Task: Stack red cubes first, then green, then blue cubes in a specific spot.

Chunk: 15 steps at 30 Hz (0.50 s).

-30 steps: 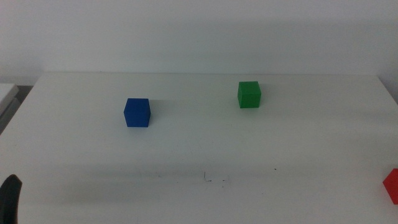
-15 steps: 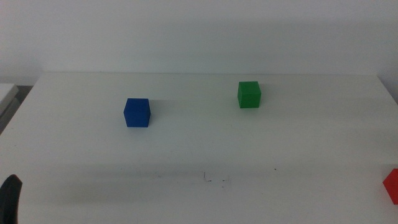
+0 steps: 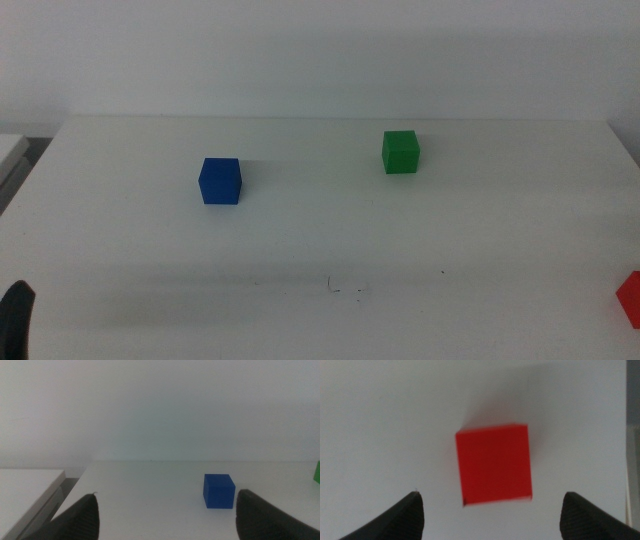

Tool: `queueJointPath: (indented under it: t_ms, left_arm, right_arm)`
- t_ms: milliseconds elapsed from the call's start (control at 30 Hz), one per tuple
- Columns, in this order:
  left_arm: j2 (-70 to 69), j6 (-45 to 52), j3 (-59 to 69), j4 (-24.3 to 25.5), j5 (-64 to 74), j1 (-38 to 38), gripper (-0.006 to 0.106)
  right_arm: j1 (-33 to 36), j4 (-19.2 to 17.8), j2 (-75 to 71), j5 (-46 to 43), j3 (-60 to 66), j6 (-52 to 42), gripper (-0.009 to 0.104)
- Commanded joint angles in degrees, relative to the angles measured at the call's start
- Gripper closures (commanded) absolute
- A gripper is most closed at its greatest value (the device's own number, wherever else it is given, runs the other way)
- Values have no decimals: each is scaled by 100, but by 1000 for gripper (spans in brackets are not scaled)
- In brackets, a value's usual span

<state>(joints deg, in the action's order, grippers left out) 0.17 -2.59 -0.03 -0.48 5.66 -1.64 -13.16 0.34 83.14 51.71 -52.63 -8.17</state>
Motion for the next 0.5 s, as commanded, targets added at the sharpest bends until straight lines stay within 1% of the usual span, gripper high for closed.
queueJointPath:
  t_ms: [0,167,467]
  left_arm:
    - [-17,-50,3,5,-76,18,7]
    - [-17,-50,3,17,-76,18,7]
    - [-17,-50,3,17,-76,18,7]
  right_arm:
    - [-54,-163,160,-338,-53,-89,2]
    - [-54,-337,464,-536,-53,-89,2]
    - [-54,-337,879,-849,-53,-89,3]
